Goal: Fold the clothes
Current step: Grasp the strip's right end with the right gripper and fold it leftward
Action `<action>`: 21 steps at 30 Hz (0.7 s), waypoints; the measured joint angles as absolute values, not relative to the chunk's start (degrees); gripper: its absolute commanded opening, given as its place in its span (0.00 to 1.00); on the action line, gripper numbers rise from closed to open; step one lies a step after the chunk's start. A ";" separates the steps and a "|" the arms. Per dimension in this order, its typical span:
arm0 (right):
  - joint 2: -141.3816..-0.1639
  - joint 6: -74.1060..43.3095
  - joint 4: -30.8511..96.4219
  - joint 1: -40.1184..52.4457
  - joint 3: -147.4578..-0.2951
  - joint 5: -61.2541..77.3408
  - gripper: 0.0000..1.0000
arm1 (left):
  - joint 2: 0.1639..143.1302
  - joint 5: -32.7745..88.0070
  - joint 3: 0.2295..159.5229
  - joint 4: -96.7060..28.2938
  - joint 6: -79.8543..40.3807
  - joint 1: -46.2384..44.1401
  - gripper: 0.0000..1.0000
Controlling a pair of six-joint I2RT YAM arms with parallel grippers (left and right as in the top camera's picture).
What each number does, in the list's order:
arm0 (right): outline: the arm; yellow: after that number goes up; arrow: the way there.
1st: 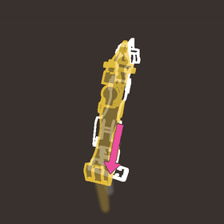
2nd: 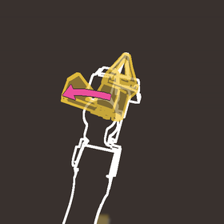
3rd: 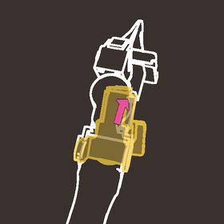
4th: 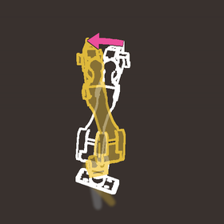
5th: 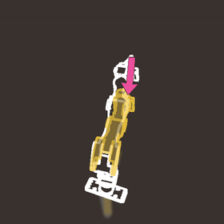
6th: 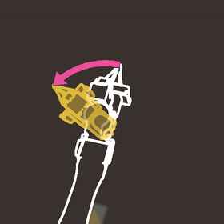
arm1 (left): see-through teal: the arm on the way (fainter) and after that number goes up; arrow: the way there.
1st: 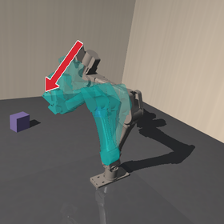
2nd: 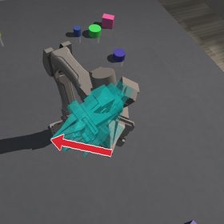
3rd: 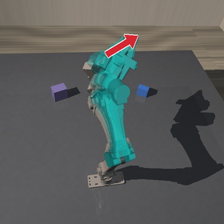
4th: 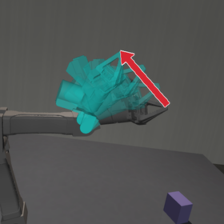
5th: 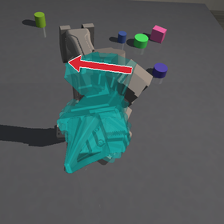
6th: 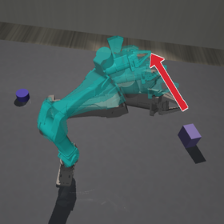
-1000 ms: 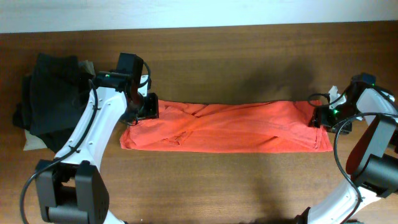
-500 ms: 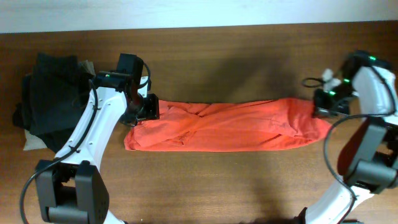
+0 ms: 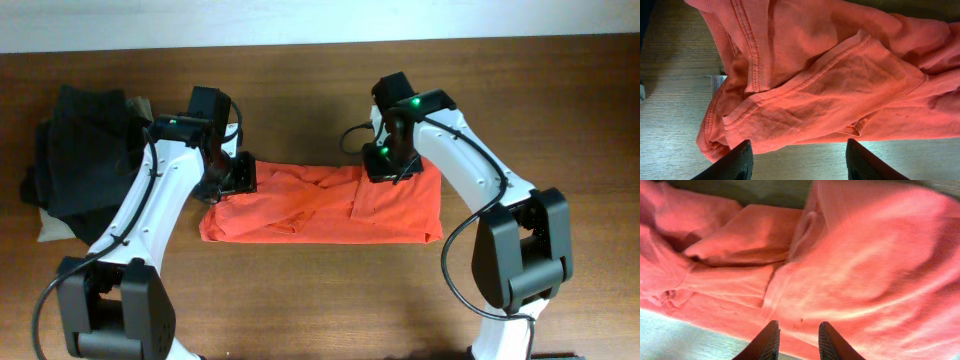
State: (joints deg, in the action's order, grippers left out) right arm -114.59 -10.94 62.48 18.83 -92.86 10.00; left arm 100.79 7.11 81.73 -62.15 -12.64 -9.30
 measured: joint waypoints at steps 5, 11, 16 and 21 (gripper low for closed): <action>-114.59 -10.98 63.00 22.63 -92.86 9.21 0.40 | 100.79 7.11 81.73 -62.15 -12.67 -9.30 0.59; -114.59 -12.91 61.04 22.70 -90.04 2.50 0.40 | 100.79 7.11 81.73 -62.28 -12.67 -9.30 0.59; -114.69 -15.25 52.05 22.70 -85.21 1.30 0.47 | 100.79 7.11 81.73 -62.41 -12.67 -9.30 0.59; -114.69 -16.51 51.75 23.77 -85.17 1.50 0.49 | 100.79 7.11 81.73 -62.57 -12.67 -9.30 0.59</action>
State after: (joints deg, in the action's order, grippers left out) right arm -114.69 -16.51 51.75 23.77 -85.17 1.50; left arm 100.79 7.11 81.73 -62.57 -12.67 -9.30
